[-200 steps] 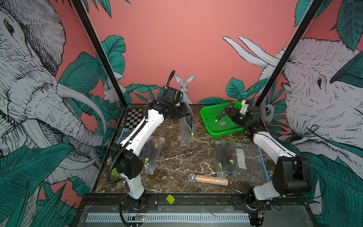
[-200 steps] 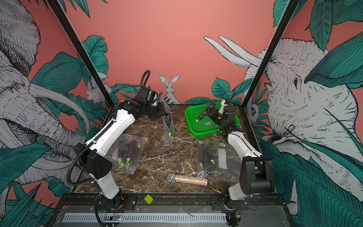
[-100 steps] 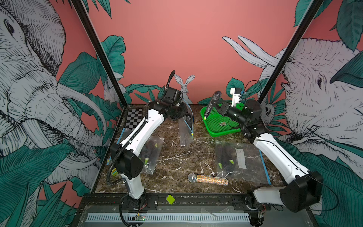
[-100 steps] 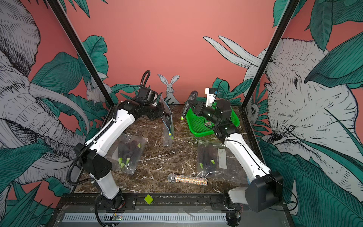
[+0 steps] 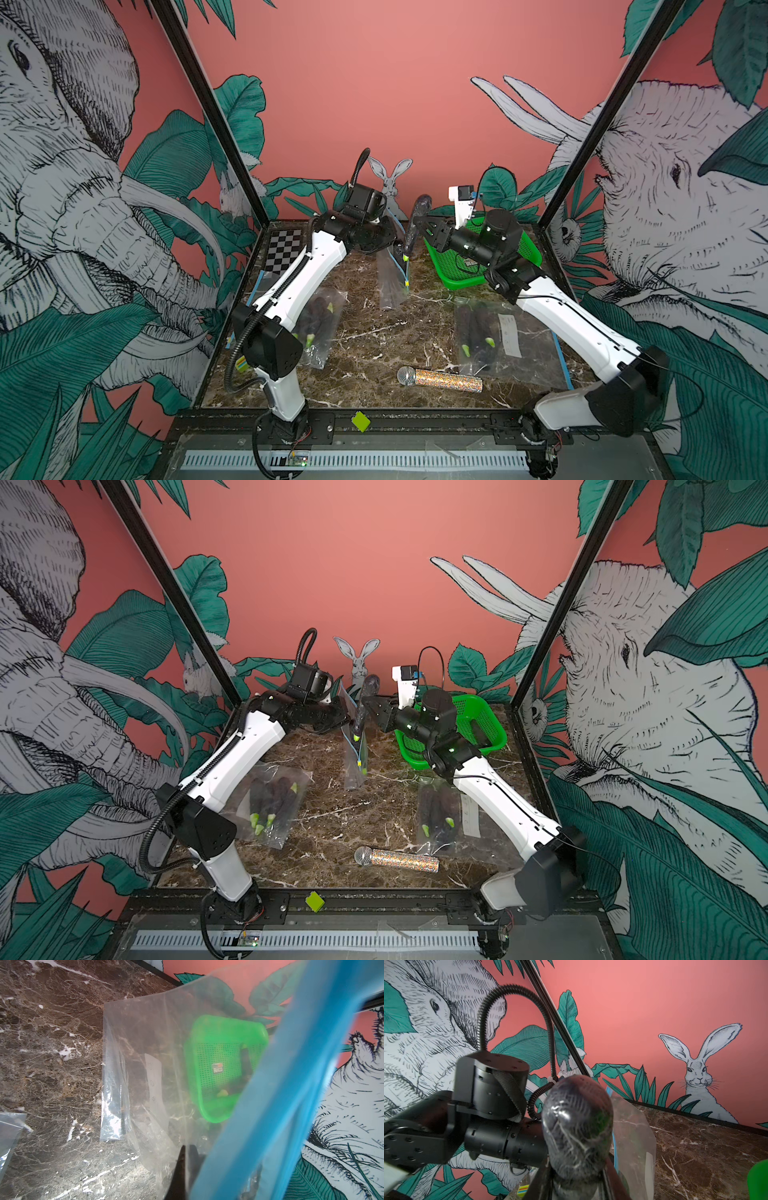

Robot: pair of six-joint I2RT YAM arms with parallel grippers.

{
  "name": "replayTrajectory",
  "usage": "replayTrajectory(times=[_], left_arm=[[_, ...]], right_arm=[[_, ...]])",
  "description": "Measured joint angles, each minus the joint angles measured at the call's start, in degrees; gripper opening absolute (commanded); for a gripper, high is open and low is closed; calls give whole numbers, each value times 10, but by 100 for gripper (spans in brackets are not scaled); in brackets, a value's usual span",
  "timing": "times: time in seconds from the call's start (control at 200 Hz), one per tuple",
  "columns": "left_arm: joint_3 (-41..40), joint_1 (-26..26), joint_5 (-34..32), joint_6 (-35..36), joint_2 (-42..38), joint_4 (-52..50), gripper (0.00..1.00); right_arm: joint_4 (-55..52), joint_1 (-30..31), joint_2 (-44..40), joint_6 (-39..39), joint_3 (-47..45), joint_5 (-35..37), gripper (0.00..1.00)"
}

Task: Place the eggplant in a zip-top bag and seal the zipper
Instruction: Place the eggplant in the zipper food storage bag.

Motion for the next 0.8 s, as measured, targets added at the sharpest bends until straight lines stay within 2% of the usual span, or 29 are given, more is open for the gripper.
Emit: replayTrajectory(times=[0.23, 0.515, 0.665, 0.8], left_arm=[[0, -3, 0, -2, -19, 0, 0], [2, -5, -3, -2, -35, -8, 0], [13, -5, -9, -1, -35, -22, 0], [35, -6, -9, 1, -35, -27, 0]], right_arm=[[-9, 19, 58, -42, 24, 56, 17], [-57, 48, 63, -149, 34, 116, 16], [-88, 62, 60, -194, 28, 122, 16], [-115, 66, 54, -214, 22, 108, 21]])
